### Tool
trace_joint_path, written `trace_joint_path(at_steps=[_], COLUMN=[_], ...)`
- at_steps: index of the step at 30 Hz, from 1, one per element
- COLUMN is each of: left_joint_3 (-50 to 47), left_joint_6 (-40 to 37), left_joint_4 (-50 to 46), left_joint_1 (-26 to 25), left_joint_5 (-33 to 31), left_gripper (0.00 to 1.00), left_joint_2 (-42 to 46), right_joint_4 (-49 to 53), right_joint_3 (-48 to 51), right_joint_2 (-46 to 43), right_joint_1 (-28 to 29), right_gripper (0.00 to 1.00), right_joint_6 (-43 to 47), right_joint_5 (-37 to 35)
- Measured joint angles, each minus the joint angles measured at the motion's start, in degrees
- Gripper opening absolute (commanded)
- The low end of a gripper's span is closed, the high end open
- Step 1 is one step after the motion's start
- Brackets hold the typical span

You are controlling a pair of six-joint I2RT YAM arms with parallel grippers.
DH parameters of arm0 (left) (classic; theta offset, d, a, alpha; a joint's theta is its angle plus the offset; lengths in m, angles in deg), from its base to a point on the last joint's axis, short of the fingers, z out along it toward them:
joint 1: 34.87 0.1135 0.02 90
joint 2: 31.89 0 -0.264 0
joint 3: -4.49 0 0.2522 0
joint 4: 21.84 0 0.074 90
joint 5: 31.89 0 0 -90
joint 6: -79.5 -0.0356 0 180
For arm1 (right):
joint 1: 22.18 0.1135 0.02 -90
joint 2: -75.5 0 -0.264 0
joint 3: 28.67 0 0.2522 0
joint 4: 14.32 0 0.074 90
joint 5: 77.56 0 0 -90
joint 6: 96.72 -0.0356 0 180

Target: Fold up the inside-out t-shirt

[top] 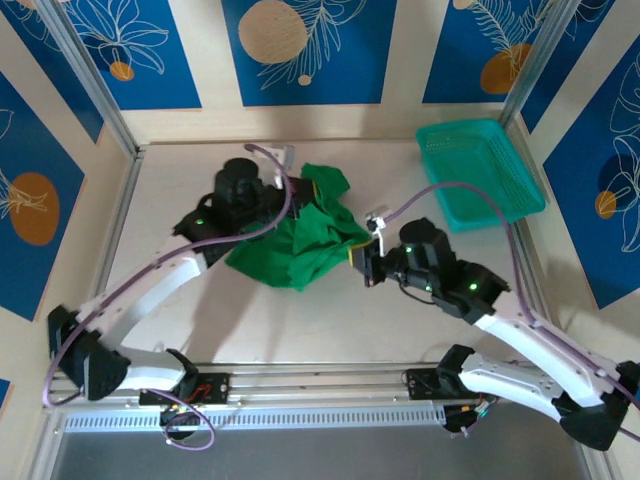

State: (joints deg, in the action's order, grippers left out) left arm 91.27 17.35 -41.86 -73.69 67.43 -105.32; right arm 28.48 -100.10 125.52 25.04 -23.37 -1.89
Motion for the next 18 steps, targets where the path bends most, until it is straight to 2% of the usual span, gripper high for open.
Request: trace_joint_path(at_steps=[4,6,9,11,16,18], left_joint_3=[4.0,4.6,5.1,5.5,6.9,7.5], left_joint_6=[-0.9,-0.9,-0.7,-0.8,-2.1,-3.7], left_joint_4=[-2.5,-3.1,-5.2,-6.7,-10.9,-12.1], left_joint_1=[-0.1,-0.2,-0.4,-0.5,-0.5,-0.5], left_joint_5=[-2.1,-2.1,-2.1,-2.1,-3.4,-5.7], left_gripper=[0.0,0.0,0.0,0.0,0.0,0.0], left_joint_2=[7.6,11.2,14.8,15.9,15.9,15.2], right_joint_4=[7.3,9.7,11.4,12.7,12.6,10.2], right_joint_3=[-12.7,-18.4,-23.0,-24.8,-25.3,-23.7], right_joint_2=[0.1,0.0,-0.2,-0.2,1.1,1.6], right_joint_1=[4.0,8.8,15.5,18.0,17.8,12.0], right_gripper=[0.0,0.0,0.0,0.0,0.0,0.0], right_joint_6=[10.5,15.7,22.6,26.2,33.4,35.3], right_joint_5=[-6.8,-9.5,-12.3,-13.8,-15.7,-13.9])
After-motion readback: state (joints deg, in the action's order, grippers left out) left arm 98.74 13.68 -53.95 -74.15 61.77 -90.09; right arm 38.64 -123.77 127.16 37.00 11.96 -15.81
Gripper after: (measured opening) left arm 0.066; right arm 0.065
